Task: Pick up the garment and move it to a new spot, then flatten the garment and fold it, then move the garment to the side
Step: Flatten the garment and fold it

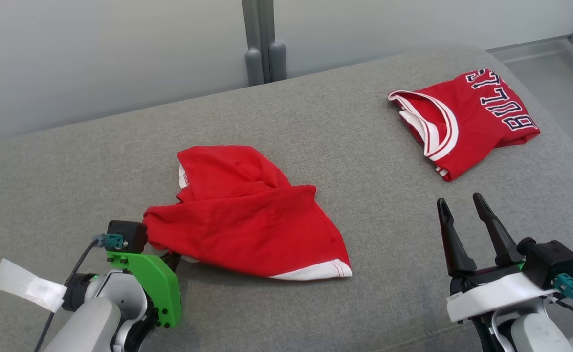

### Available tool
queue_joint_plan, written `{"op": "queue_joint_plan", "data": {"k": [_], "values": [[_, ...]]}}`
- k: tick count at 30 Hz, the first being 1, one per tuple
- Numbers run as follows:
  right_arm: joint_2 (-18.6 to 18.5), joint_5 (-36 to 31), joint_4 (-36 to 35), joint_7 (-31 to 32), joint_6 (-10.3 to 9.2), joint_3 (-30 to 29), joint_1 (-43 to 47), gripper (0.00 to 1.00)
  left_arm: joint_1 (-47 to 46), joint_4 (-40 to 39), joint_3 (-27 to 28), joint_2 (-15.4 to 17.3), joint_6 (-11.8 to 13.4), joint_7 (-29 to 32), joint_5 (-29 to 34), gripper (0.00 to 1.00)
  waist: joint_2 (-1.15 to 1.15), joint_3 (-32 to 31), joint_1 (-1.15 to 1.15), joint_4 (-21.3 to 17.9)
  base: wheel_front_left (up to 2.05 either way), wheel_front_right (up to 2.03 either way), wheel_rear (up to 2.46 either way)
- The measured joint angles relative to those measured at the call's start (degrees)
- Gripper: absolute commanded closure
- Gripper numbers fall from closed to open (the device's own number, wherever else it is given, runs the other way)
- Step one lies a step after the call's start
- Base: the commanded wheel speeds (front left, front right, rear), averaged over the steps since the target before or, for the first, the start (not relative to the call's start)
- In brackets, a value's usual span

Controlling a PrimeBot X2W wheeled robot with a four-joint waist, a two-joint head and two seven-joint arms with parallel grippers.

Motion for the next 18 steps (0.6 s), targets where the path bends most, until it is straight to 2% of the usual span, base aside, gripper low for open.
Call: {"op": "queue_joint_plan", "data": {"k": [6, 11, 12, 15, 18], "values": [[0.32, 0.10, -0.01, -0.01, 0.00, 0.22, 0.92, 0.00, 4.78, -15.73, -0.77, 6.54, 3.33, 10.29, -0.54, 1.00, 0.00, -1.22, 0.00, 0.92, 0.00, 0.00, 0.00], [0.37, 0.44, -0.10, -0.01, 0.00, -0.15, 1.01, 0.00, 9.03, -28.25, -0.22, 12.24, 4.79, 20.22, -5.16, 1.00, 0.00, -1.25, 0.00, 1.31, 0.00, 0.00, 0.00], [0.37, 0.44, -0.10, -0.01, 0.00, -0.15, 1.01, 0.00, 9.03, -28.25, -0.22, 12.24, 4.79, 20.22, -5.16, 1.00, 0.00, -1.25, 0.00, 1.31, 0.00, 0.00, 0.00], [0.41, 0.44, 0.02, -0.01, 0.00, -0.27, 1.01, 0.00, 9.75, -32.96, 0.23, 16.49, 5.66, 26.95, -7.30, 1.00, 0.00, -1.23, 0.00, 1.64, 0.00, 0.00, 0.00], [0.46, 0.44, 0.11, -0.01, 0.00, -0.27, 1.01, 0.00, 10.15, -35.84, 0.62, 18.38, 5.75, 33.15, -12.20, 1.00, 0.00, -1.41, 0.00, 1.91, 0.00, 0.00, 0.00]]}}
